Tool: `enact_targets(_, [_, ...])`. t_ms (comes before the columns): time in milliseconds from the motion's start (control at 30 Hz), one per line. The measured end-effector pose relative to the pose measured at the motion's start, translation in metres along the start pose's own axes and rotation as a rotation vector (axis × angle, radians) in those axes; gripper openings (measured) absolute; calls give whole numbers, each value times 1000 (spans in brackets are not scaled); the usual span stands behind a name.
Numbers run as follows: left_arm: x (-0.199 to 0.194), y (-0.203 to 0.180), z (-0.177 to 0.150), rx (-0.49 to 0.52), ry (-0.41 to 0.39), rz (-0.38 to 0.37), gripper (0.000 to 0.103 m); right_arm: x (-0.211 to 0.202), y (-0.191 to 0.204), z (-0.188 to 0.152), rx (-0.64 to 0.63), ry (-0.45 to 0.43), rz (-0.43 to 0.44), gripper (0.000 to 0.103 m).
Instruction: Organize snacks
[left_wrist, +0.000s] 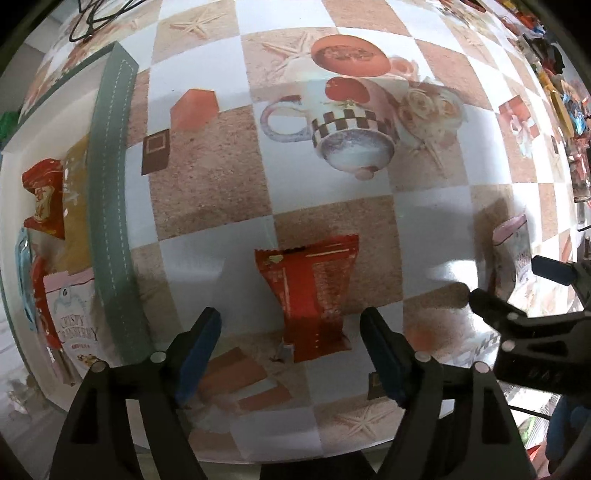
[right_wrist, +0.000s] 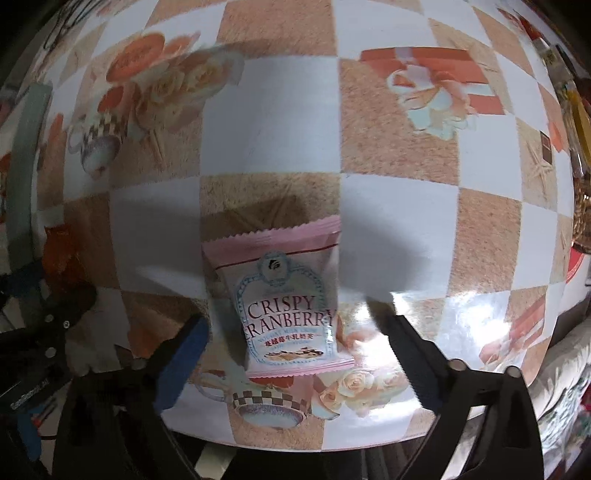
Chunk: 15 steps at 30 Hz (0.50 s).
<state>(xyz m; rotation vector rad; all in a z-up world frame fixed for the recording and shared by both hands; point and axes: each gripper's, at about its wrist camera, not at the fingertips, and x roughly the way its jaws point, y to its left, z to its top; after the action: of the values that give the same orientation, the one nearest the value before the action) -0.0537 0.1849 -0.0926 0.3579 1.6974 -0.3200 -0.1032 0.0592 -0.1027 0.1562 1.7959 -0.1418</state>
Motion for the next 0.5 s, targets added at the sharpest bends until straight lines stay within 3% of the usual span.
enact_targets(100, [4, -12, -2, 11, -10, 21, 85, 7, 3, -6, 2, -8, -4, 102])
enact_targets(333, [25, -33, -5, -15, -13, 35, 102, 8, 8, -16, 6, -19, 3, 103])
enact_targets(500, [32, -33, -8, -59, -19, 30, 103, -7, 1, -20, 8, -44, 2, 103])
